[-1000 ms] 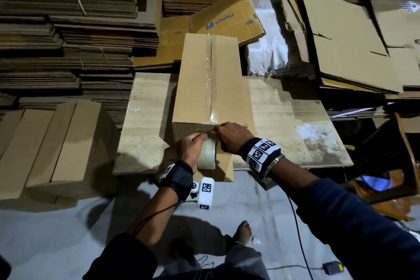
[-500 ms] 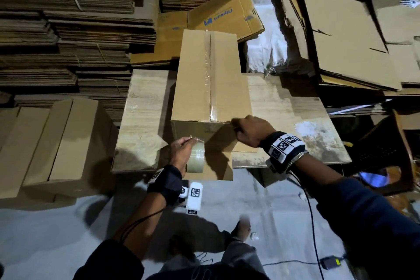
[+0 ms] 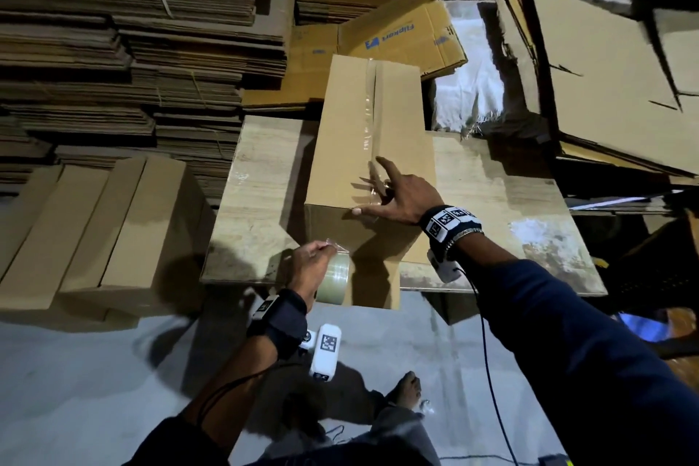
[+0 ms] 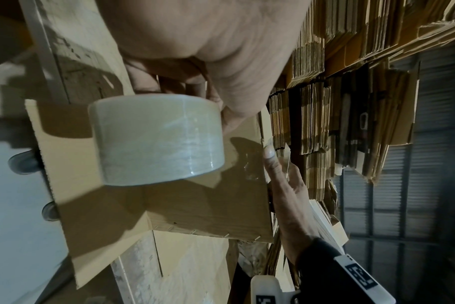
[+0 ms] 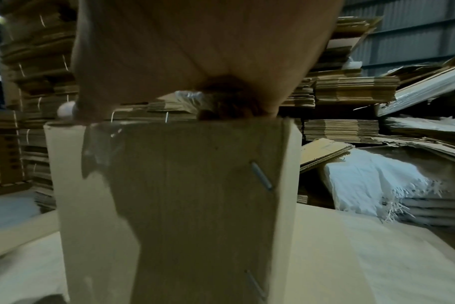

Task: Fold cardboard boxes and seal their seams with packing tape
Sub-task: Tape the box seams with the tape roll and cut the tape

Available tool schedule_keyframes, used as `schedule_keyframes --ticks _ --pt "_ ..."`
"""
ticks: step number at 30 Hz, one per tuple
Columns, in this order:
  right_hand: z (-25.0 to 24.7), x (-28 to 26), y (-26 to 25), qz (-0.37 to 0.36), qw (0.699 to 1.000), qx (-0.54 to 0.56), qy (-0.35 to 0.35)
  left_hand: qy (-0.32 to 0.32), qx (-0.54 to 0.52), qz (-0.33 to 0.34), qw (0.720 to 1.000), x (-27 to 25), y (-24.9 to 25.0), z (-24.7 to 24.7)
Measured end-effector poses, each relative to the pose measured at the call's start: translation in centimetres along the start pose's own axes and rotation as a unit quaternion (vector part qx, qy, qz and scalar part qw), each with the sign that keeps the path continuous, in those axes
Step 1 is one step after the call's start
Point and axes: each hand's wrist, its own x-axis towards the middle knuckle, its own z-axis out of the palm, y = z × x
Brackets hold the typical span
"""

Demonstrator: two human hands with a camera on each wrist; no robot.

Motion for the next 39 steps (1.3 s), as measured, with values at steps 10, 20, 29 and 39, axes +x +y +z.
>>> schedule_keyframes --ticks 10,20,29,39 --pt "0.3 0.7 0.5 -0.035 0.998 -0.015 -0.041 0.021 -0.002 -0.002 1.000 0.2 1.4 -0.5" --pt "-1.5 1.4 -0.3 -0.075 0.981 -0.056 -0.172 0.007 0.002 0.034 0.999 0.1 3.8 -1.9" --pt "-2.5 5.1 -1.4 -0.034 0.998 0.033 0.028 -0.033 -0.026 0.061 0.997 -0.4 6.1 -2.6" --pt "1.2 2.2 -1.0 -0.051 0.997 -0.036 0.052 -0.100 -0.008 0.068 0.993 -1.0 6.4 -2.9"
